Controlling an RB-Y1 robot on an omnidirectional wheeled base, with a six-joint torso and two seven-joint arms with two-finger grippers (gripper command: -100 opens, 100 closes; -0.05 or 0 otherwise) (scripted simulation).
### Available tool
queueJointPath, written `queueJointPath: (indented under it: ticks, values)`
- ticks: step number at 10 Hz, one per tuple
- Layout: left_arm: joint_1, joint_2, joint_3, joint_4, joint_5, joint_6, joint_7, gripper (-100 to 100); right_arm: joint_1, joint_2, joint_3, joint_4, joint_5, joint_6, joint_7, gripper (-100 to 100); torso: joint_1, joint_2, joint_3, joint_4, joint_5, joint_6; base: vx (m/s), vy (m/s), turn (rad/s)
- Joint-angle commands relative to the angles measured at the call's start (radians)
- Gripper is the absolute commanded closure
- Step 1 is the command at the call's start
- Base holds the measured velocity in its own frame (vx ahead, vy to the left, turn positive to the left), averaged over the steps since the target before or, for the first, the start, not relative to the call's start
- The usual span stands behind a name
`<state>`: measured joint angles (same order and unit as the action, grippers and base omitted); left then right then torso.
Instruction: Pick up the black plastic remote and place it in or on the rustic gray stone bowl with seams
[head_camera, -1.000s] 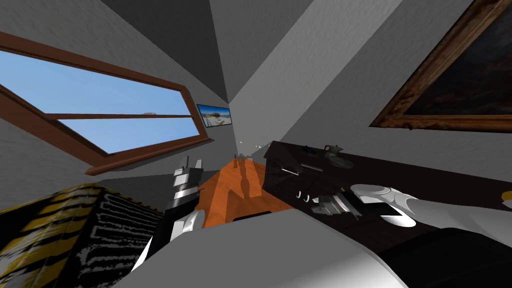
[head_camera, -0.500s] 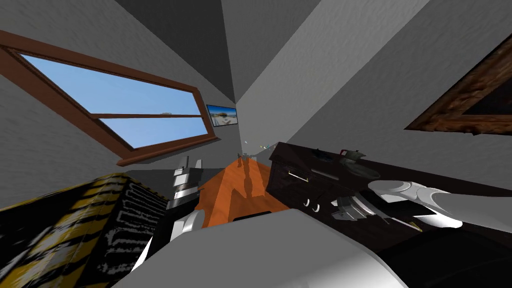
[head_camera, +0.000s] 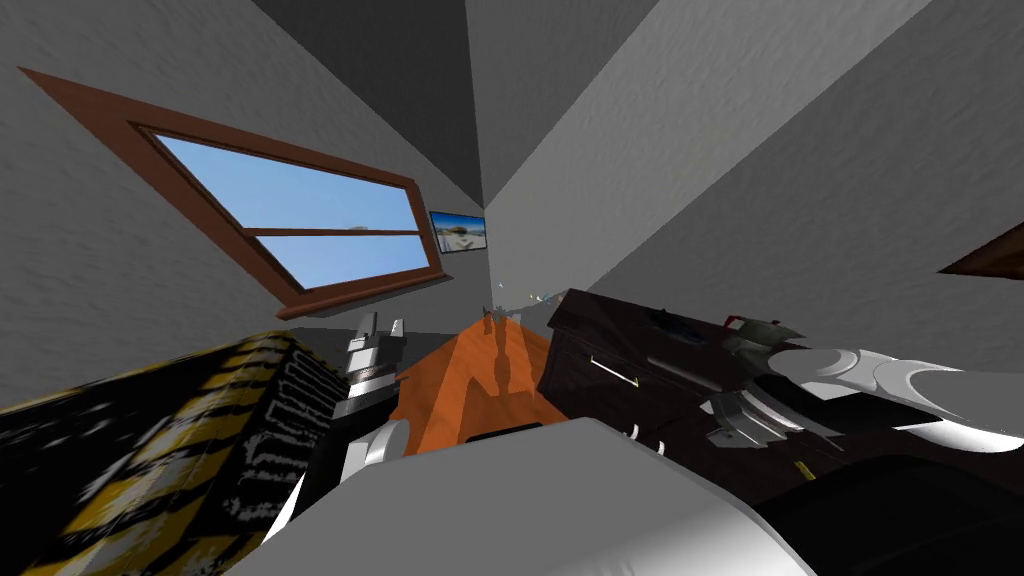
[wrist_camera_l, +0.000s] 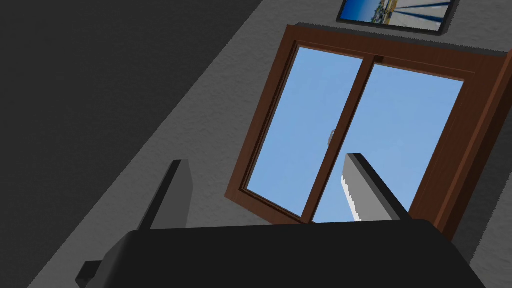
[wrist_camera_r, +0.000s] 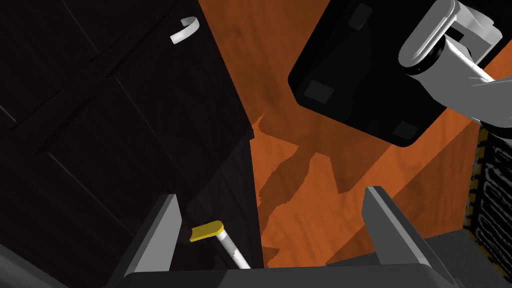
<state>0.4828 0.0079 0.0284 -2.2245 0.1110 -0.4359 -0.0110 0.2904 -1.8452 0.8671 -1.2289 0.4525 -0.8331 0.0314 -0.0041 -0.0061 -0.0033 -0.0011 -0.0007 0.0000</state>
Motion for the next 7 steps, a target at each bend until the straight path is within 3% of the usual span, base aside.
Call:
queueJointPath:
  ticks: [1, 4, 6, 7]
  values:
    - [0.0, 0.0, 0.0, 0.0, 0.0, 0.0, 0.0, 0, 0.012, -0.027, 0.013, 0.027, 0.008, 0.011, 0.029, -100, 0.0, 0.0, 0.0, 0.0, 0.0, 0.0, 0.134, -0.118, 0.266]
    - [0.0, 0.0, 0.0, 0.0, 0.0, 0.0, 0.0, 0, 0.028, -0.038, 0.025, 0.061, 0.02, 0.023, 0.069, -100, -0.005, -0.003, -0.002, -0.001, -0.002, 0.0, 0.146, -0.145, 0.241]
    - [0.0, 0.0, 0.0, 0.0, 0.0, 0.0, 0.0, 0, 0.046, -0.018, 0.034, 0.063, 0.025, 0.03, 0.097, -100, -0.006, -0.004, -0.003, -0.001, -0.002, 0.001, 0.134, -0.178, 0.174]
    - [0.0, 0.0, 0.0, 0.0, 0.0, 0.0, 0.0, 0, 0.039, -0.02, 0.031, 0.069, 0.024, 0.026, 0.089, -100, -0.007, -0.003, -0.002, -0.001, -0.003, 0.001, 0.048, -0.086, 0.048]
